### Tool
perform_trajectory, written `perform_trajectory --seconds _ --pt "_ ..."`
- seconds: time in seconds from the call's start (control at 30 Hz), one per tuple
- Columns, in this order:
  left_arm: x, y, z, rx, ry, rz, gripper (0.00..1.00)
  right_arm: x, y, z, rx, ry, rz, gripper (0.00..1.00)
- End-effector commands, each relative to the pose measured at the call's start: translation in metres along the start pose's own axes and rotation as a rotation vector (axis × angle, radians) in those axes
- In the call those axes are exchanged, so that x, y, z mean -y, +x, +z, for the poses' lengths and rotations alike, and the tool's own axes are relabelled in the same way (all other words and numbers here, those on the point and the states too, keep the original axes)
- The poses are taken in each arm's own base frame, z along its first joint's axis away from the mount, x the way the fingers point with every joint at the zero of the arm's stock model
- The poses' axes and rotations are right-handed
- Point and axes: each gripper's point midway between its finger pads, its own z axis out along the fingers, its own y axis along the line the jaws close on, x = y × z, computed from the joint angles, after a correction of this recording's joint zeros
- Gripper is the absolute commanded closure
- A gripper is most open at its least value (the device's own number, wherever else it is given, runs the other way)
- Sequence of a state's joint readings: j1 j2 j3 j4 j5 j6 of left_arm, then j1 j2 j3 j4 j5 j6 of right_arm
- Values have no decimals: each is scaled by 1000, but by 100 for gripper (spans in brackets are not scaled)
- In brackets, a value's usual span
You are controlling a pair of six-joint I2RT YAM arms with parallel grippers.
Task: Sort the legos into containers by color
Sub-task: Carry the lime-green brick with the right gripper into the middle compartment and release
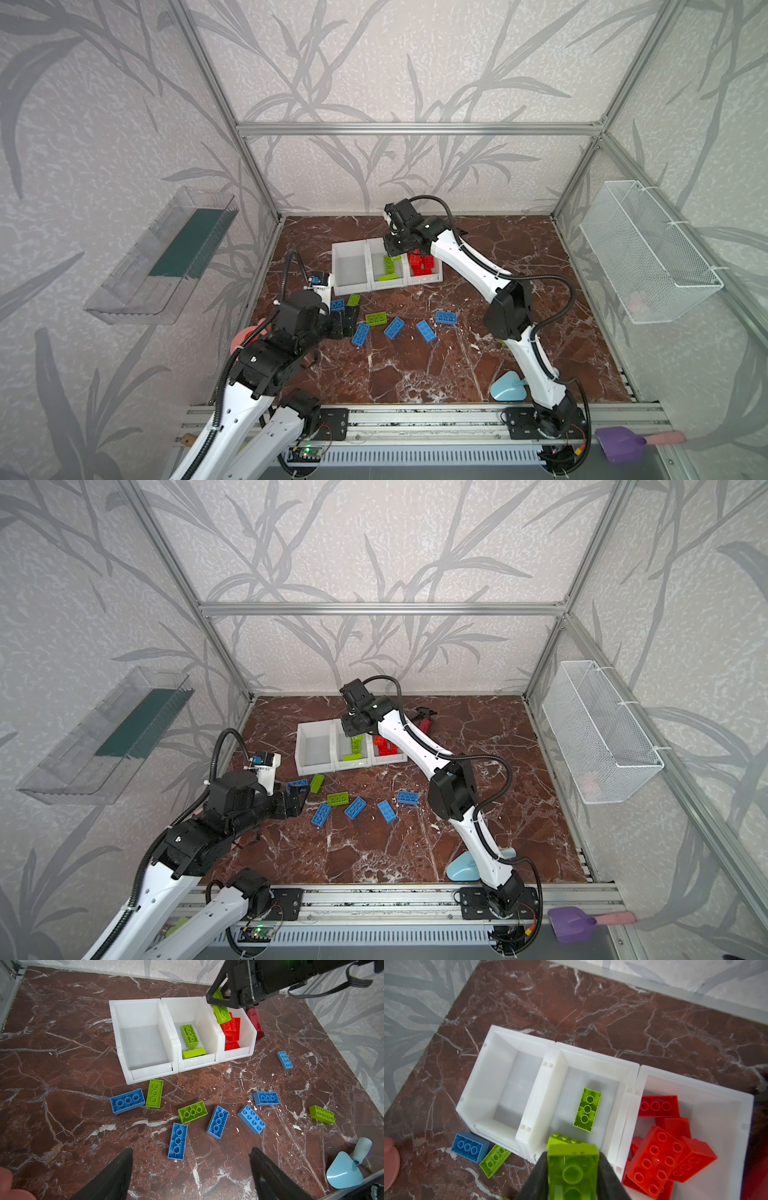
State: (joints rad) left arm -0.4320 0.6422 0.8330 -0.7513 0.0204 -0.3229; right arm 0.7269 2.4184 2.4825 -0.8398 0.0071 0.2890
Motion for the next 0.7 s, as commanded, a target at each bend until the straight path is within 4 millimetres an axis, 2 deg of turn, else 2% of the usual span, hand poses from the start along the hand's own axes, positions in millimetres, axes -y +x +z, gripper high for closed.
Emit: perform_trajectory --seconds 0.0,0.13,0.27,0.33,0.47,0.67 --pt "-1 5 1 -10 -1 20 12 -4 12 8 -66 -5 -30 60" --pt "0 5 1 -8 1 21 12 -2 7 20 -41 5 -36 55" --pt "-1 5 1 -10 -1 21 12 -5 -1 21 -4 -5 -51 36" --pt "-1 5 2 -11 -3 23 12 -5 -4 19 11 -6 -55 32" --pt "-3 7 4 -21 -14 24 12 -7 -13 2 38 -7 -74 27" --pt "-6 8 8 -39 -36 31 12 -8 -20 -39 72 -8 -115 21"
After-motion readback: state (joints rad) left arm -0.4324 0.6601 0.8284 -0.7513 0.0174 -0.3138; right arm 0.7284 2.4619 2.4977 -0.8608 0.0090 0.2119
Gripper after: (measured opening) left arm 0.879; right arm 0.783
